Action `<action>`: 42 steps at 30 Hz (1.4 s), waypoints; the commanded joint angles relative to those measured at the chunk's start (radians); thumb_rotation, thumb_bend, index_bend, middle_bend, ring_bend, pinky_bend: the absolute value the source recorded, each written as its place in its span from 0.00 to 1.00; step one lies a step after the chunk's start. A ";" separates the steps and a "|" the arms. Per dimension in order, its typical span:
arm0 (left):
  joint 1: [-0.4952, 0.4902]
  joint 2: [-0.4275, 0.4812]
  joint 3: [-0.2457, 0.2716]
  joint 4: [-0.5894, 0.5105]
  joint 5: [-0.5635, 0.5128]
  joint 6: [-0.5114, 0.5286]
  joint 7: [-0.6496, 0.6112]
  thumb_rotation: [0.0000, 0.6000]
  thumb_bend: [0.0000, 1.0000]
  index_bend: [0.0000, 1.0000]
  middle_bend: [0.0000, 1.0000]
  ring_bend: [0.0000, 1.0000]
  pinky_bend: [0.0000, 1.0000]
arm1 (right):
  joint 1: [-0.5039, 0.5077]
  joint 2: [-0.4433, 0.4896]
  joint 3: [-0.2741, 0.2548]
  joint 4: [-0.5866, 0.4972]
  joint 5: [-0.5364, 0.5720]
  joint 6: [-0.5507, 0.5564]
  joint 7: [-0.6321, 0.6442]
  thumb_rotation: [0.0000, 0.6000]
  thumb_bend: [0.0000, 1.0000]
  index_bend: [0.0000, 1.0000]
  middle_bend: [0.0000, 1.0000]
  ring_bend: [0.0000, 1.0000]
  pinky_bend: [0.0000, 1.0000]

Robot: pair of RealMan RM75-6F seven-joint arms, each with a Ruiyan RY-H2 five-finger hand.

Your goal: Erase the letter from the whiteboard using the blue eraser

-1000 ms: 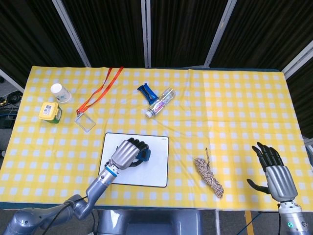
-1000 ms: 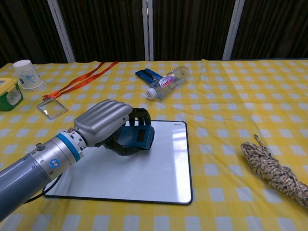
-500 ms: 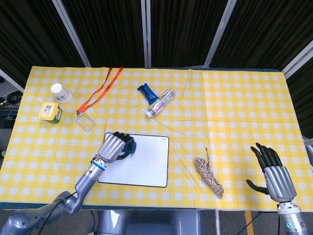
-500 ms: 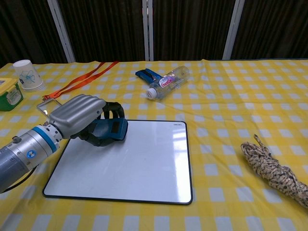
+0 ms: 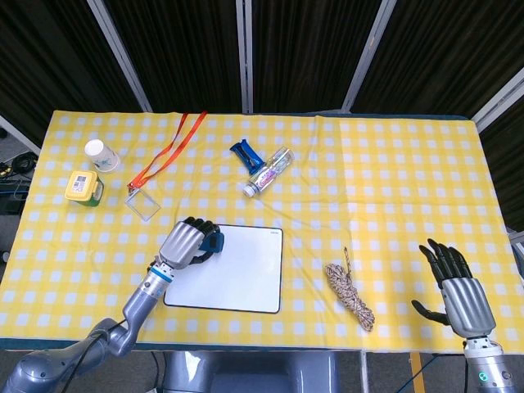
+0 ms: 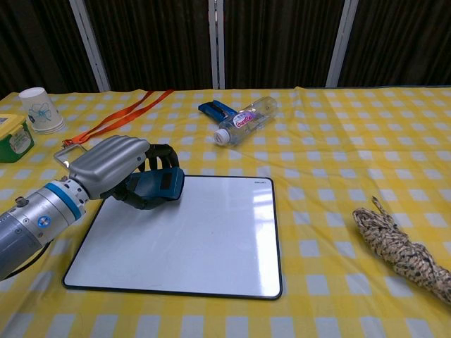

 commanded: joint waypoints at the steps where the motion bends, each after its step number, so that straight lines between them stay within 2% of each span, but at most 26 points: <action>1: -0.005 -0.010 -0.001 -0.013 0.000 -0.001 0.009 1.00 0.57 0.79 0.62 0.60 0.58 | 0.000 0.000 0.001 0.001 0.000 0.001 0.001 1.00 0.07 0.01 0.00 0.00 0.00; 12: -0.026 -0.037 0.004 -0.102 0.026 0.020 0.072 1.00 0.57 0.79 0.62 0.60 0.58 | -0.001 0.003 0.000 0.000 -0.002 0.004 0.005 1.00 0.07 0.01 0.00 0.00 0.00; 21: -0.016 -0.008 -0.005 -0.139 0.013 0.024 0.087 1.00 0.57 0.79 0.62 0.60 0.58 | -0.002 0.006 0.001 -0.001 -0.002 0.007 0.009 1.00 0.07 0.01 0.00 0.00 0.00; 28: 0.033 0.095 -0.016 -0.167 0.026 0.146 0.024 1.00 0.57 0.79 0.62 0.60 0.58 | -0.001 0.008 0.003 -0.003 0.002 0.005 0.012 1.00 0.07 0.01 0.00 0.00 0.00; 31: 0.070 0.196 0.009 -0.234 0.030 0.165 -0.024 1.00 0.57 0.79 0.62 0.60 0.58 | -0.003 0.009 0.003 -0.006 -0.001 0.010 0.008 1.00 0.07 0.01 0.00 0.00 0.00; 35: 0.108 0.298 0.044 -0.307 0.032 0.163 -0.010 1.00 0.57 0.79 0.62 0.60 0.58 | -0.003 0.007 0.001 -0.007 -0.004 0.010 0.001 1.00 0.07 0.01 0.00 0.00 0.00; 42: 0.176 0.380 0.082 -0.376 0.016 0.176 0.022 1.00 0.56 0.76 0.60 0.60 0.55 | -0.005 0.002 -0.004 -0.011 -0.015 0.015 -0.018 1.00 0.07 0.01 0.00 0.00 0.00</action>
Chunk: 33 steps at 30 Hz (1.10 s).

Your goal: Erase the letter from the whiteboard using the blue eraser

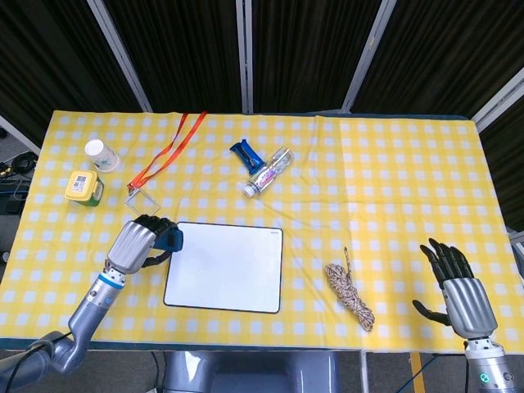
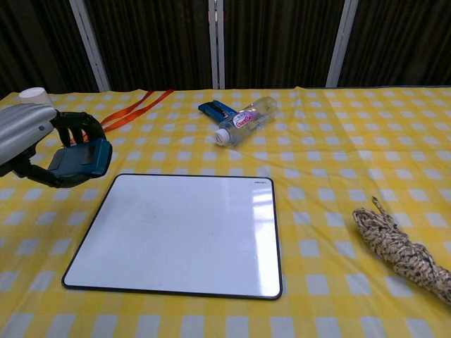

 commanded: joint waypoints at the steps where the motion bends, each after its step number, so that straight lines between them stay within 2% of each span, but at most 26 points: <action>1: 0.046 0.030 0.021 -0.031 -0.015 0.016 -0.010 1.00 0.56 0.75 0.60 0.59 0.54 | -0.002 -0.003 -0.002 -0.002 -0.005 0.005 -0.009 1.00 0.07 0.01 0.00 0.00 0.00; 7: 0.106 0.025 0.044 0.018 -0.028 0.029 -0.026 1.00 0.56 0.72 0.56 0.57 0.51 | -0.004 -0.011 -0.004 0.000 -0.006 0.004 -0.028 1.00 0.07 0.01 0.00 0.00 0.00; 12: 0.136 0.011 0.051 0.078 -0.037 0.025 -0.046 1.00 0.56 0.62 0.48 0.49 0.44 | -0.004 -0.021 -0.009 0.001 -0.010 0.002 -0.044 1.00 0.07 0.01 0.00 0.00 0.00; 15: 0.142 0.014 0.053 0.083 -0.041 0.011 -0.050 1.00 0.52 0.50 0.37 0.40 0.33 | -0.004 -0.024 -0.010 0.003 -0.010 -0.001 -0.049 1.00 0.07 0.01 0.00 0.00 0.00; 17: 0.146 0.017 0.052 0.080 -0.049 -0.007 -0.049 1.00 0.48 0.40 0.27 0.31 0.21 | -0.003 -0.025 -0.012 0.004 -0.010 -0.005 -0.053 1.00 0.07 0.01 0.00 0.00 0.00; 19: 0.147 0.017 0.052 0.081 -0.050 -0.020 -0.045 1.00 0.47 0.33 0.18 0.23 0.14 | -0.003 -0.027 -0.013 0.006 -0.010 -0.007 -0.056 1.00 0.07 0.01 0.00 0.00 0.00; 23: 0.151 0.016 0.048 0.076 -0.053 -0.035 -0.043 1.00 0.42 0.19 0.03 0.10 0.05 | -0.003 -0.034 -0.019 0.009 -0.017 -0.010 -0.065 1.00 0.07 0.01 0.00 0.00 0.00; 27: 0.156 0.022 0.042 0.063 -0.057 -0.041 -0.045 1.00 0.37 0.10 0.00 0.00 0.00 | -0.002 -0.039 -0.021 0.012 -0.016 -0.016 -0.073 1.00 0.07 0.01 0.00 0.00 0.00; 33: 0.175 0.070 0.032 -0.009 -0.062 -0.021 -0.060 1.00 0.29 0.02 0.00 0.00 0.00 | -0.002 -0.037 -0.018 0.013 -0.012 -0.015 -0.069 1.00 0.07 0.01 0.00 0.00 0.00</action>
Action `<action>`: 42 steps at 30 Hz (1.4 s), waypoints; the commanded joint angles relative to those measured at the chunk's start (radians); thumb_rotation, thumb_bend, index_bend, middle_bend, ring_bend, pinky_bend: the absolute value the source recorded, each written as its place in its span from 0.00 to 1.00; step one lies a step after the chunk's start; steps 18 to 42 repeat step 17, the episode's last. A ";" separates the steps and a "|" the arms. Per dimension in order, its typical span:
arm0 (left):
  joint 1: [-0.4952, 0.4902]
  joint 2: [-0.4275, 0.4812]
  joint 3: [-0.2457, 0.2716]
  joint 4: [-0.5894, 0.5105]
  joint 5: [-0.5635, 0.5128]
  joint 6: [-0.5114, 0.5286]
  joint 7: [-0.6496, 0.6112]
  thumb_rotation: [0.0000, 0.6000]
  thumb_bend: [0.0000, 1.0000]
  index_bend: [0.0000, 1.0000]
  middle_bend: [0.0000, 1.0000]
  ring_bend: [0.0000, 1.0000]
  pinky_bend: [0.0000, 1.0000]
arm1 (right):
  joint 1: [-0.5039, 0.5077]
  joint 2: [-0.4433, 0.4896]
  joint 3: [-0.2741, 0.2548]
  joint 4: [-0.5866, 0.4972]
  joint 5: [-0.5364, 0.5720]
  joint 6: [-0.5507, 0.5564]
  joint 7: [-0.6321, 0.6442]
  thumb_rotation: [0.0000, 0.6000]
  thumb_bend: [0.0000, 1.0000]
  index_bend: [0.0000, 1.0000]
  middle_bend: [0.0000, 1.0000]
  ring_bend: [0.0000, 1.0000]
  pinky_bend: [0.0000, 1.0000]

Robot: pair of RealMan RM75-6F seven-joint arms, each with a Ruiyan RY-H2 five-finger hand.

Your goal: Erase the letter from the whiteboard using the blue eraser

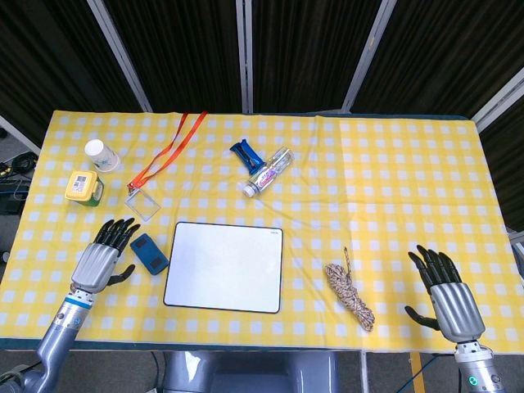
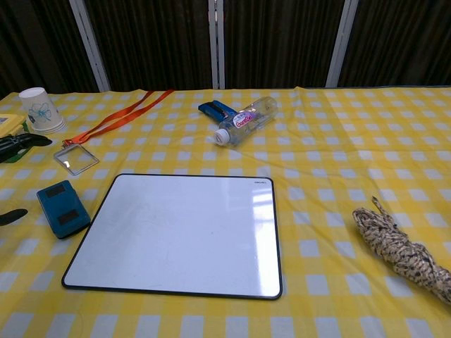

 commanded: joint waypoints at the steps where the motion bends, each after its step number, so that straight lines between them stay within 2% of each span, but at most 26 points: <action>1: 0.013 0.031 -0.007 -0.042 0.000 0.021 -0.004 1.00 0.28 0.01 0.00 0.00 0.00 | 0.000 0.001 0.002 0.000 0.001 0.002 0.002 1.00 0.07 0.01 0.00 0.00 0.00; 5: 0.034 0.088 -0.014 -0.128 0.015 0.075 0.002 1.00 0.23 0.00 0.00 0.00 0.00 | 0.000 0.005 0.005 0.000 0.003 0.005 0.005 1.00 0.07 0.01 0.00 0.00 0.00; 9: 0.070 0.148 -0.009 -0.211 0.026 0.133 0.059 1.00 0.14 0.00 0.00 0.00 0.00 | -0.001 0.008 0.004 -0.002 -0.001 0.008 0.003 1.00 0.07 0.01 0.00 0.00 0.00; 15: 0.185 0.251 0.006 -0.350 -0.002 0.250 0.143 1.00 0.13 0.00 0.00 0.00 0.00 | 0.000 0.012 0.002 -0.010 -0.011 0.013 0.005 1.00 0.07 0.01 0.00 0.00 0.00; 42: 0.204 0.264 0.007 -0.357 -0.008 0.267 0.149 1.00 0.13 0.00 0.00 0.00 0.00 | 0.000 0.015 0.003 -0.012 -0.013 0.016 0.011 1.00 0.07 0.01 0.00 0.00 0.00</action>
